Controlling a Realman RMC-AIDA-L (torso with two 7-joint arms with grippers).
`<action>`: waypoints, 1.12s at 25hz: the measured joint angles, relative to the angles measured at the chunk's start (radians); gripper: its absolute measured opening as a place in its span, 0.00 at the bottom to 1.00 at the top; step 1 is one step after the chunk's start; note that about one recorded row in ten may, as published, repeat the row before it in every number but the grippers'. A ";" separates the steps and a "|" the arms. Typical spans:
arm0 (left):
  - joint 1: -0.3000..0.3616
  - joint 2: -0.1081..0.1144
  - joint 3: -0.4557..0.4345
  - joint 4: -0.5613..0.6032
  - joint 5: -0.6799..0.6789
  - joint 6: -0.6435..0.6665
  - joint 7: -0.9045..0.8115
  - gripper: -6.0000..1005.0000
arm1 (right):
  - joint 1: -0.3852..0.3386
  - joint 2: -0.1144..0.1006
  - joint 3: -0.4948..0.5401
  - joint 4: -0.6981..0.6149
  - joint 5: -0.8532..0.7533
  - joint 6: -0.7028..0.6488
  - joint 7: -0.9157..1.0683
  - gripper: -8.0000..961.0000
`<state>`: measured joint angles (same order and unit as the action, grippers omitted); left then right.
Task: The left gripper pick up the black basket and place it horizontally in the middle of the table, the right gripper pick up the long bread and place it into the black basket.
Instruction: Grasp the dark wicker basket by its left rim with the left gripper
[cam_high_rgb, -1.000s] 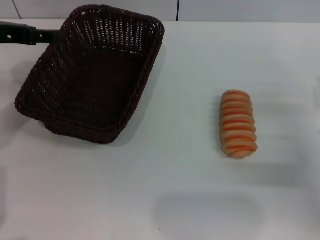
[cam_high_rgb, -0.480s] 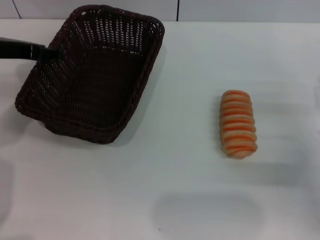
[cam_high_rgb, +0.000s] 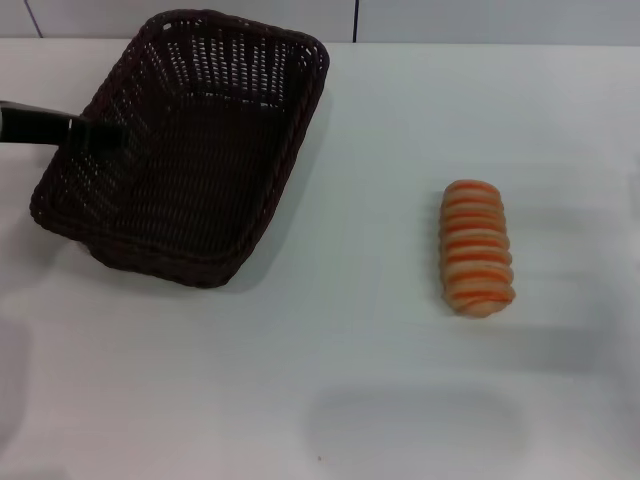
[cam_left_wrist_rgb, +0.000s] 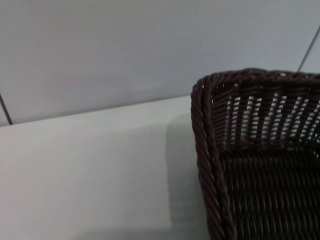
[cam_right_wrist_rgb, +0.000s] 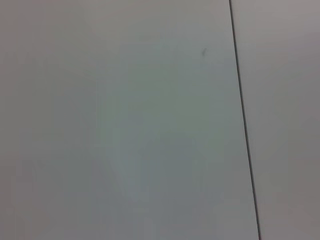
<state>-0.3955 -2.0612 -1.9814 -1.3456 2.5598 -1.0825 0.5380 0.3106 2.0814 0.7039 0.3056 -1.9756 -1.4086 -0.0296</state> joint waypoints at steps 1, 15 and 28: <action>-0.001 0.000 0.013 0.006 0.016 0.003 0.001 0.81 | 0.002 0.000 -0.001 0.000 0.000 -0.001 0.000 0.59; -0.037 -0.001 0.039 0.052 0.101 -0.003 -0.004 0.79 | 0.008 0.000 -0.005 0.003 -0.007 -0.006 0.001 0.59; -0.039 0.001 0.066 0.044 0.122 -0.006 -0.008 0.28 | 0.007 -0.001 -0.006 0.003 -0.008 -0.007 0.000 0.59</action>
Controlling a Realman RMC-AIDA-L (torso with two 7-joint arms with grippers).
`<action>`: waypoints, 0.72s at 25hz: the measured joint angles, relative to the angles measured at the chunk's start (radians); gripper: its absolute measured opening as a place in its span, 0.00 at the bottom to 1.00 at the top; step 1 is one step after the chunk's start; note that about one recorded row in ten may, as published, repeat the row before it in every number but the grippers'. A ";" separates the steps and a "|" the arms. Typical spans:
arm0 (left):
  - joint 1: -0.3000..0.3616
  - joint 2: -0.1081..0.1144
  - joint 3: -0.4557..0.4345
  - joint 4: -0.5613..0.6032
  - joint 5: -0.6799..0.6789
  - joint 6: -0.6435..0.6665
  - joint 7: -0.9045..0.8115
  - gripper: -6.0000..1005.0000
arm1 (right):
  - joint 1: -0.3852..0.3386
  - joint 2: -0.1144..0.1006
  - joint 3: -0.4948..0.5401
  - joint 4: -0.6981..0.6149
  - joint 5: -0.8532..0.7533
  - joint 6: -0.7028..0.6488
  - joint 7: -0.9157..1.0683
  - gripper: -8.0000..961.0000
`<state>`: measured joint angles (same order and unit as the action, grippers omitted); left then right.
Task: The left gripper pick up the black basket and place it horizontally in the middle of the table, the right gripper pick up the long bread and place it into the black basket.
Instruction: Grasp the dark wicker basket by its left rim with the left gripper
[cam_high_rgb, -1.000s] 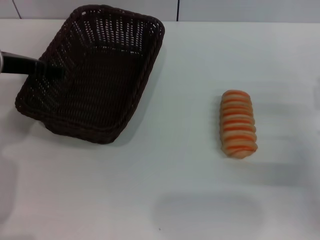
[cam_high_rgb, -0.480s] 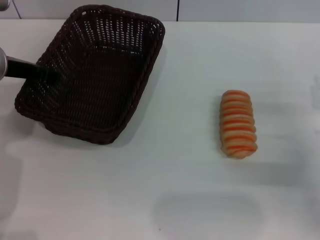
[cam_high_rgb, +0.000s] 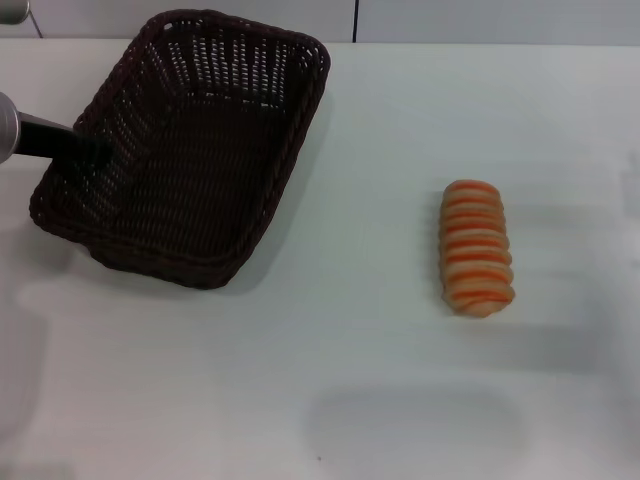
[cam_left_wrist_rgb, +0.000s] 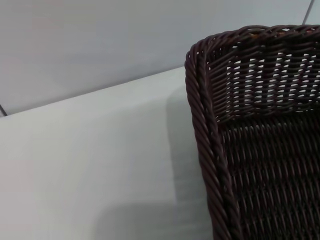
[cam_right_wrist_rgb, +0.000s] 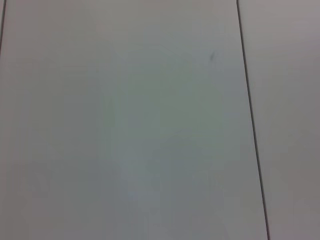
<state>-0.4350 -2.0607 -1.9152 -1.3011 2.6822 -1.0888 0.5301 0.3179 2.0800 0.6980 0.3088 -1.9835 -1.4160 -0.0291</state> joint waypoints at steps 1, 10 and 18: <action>0.000 0.000 0.000 -0.001 0.002 -0.001 0.000 0.27 | 0.000 0.000 0.000 0.000 0.000 0.000 0.000 0.59; -0.010 0.005 -0.092 -0.048 -0.014 -0.029 0.118 0.25 | -0.007 0.001 0.000 0.002 0.000 -0.001 0.000 0.59; -0.059 0.018 -0.326 -0.133 -0.202 -0.215 0.449 0.22 | -0.015 0.003 0.004 0.003 0.005 -0.002 0.000 0.59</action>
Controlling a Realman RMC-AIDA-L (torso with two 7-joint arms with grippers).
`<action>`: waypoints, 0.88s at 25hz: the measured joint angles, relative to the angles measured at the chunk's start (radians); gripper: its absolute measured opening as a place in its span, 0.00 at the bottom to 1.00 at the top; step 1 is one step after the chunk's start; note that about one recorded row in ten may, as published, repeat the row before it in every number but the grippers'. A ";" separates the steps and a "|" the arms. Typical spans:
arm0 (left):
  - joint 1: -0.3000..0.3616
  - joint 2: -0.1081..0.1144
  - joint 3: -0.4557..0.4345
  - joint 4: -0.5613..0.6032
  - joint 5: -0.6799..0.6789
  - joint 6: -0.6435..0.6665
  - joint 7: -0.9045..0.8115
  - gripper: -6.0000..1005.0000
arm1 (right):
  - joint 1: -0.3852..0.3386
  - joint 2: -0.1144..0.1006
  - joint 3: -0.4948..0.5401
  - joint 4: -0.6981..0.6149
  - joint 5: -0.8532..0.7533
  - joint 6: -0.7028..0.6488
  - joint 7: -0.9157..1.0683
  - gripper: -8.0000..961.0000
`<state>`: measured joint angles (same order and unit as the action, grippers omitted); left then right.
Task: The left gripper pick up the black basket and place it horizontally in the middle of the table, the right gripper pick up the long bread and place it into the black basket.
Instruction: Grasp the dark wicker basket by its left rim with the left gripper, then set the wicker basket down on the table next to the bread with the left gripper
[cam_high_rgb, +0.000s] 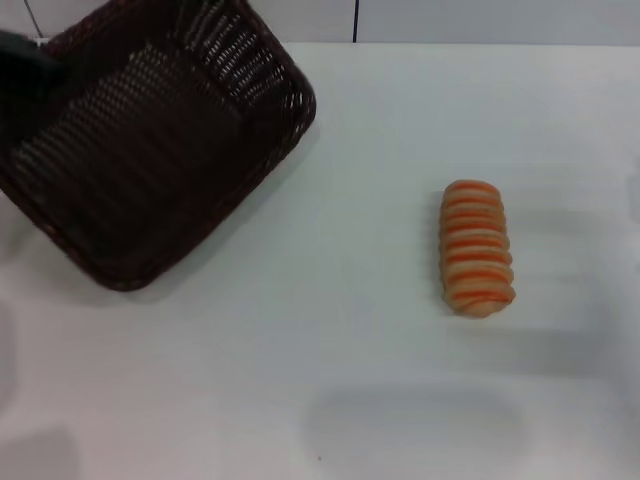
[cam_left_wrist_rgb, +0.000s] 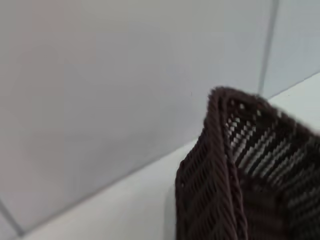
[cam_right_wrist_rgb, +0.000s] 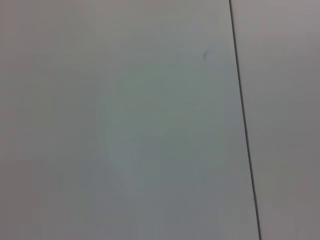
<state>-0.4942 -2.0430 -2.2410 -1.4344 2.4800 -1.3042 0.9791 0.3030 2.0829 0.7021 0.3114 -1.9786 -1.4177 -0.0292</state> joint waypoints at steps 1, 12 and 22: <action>0.000 0.000 0.000 0.000 0.000 0.000 0.000 0.21 | 0.000 0.000 0.000 0.000 0.000 0.000 0.000 0.59; -0.076 0.113 -0.065 -0.001 -0.290 -0.360 0.275 0.23 | -0.020 0.000 -0.003 0.007 0.001 -0.012 0.000 0.59; -0.193 0.138 -0.053 0.165 -0.298 -0.629 0.415 0.26 | -0.051 0.001 -0.004 0.023 0.001 -0.037 0.000 0.59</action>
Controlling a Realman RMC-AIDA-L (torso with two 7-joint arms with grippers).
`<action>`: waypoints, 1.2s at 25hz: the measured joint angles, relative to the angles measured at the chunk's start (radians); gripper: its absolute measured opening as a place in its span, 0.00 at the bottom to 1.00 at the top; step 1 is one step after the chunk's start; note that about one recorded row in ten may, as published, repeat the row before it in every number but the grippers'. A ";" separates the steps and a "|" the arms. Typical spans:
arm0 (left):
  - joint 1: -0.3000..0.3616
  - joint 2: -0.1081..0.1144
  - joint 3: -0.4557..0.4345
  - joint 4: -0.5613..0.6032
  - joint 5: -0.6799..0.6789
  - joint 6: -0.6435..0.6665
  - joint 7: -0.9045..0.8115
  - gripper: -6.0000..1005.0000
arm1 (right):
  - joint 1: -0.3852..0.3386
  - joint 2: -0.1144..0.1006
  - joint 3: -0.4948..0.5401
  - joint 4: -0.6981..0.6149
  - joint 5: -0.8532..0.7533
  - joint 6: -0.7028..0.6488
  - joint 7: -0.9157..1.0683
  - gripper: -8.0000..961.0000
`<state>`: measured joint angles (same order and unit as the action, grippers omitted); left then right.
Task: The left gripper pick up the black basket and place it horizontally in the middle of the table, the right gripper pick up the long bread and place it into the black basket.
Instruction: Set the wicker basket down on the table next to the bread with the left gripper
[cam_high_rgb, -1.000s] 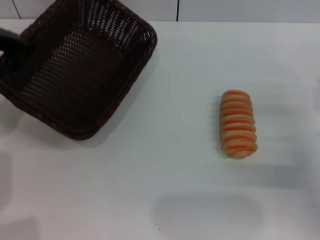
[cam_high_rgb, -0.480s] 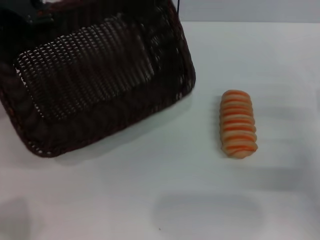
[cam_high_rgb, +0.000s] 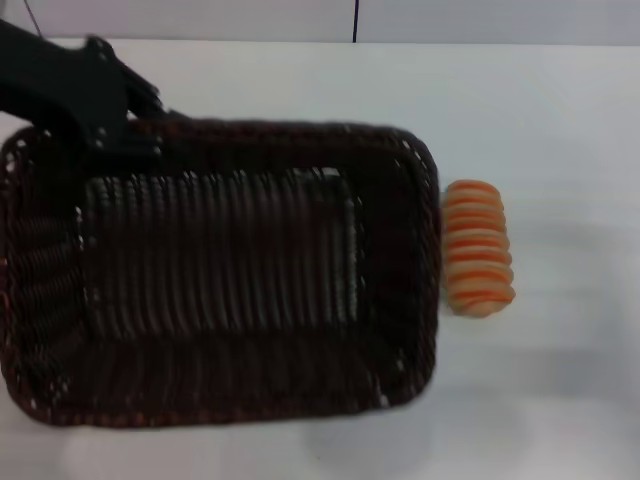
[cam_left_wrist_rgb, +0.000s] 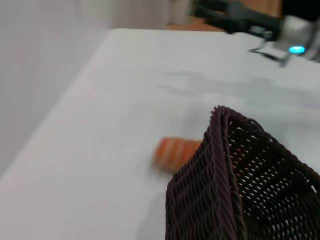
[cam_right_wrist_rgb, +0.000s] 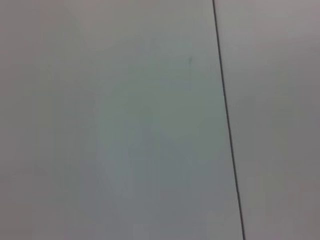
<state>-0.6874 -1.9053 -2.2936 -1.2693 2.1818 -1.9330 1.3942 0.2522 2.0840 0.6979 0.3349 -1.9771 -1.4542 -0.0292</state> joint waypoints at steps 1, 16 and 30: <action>-0.005 -0.003 0.001 0.016 0.000 -0.007 0.010 0.27 | -0.003 0.000 0.000 0.002 0.000 -0.002 0.000 0.59; -0.025 -0.027 0.011 0.219 0.005 0.078 0.115 0.32 | -0.028 0.001 0.000 0.023 -0.006 -0.015 0.000 0.59; -0.033 -0.053 0.012 0.237 0.001 0.100 0.182 0.37 | -0.045 -0.001 0.000 0.030 -0.006 -0.029 0.000 0.59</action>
<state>-0.7204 -1.9583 -2.2817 -1.0326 2.1825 -1.8327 1.5762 0.2074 2.0835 0.6979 0.3648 -1.9835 -1.4834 -0.0291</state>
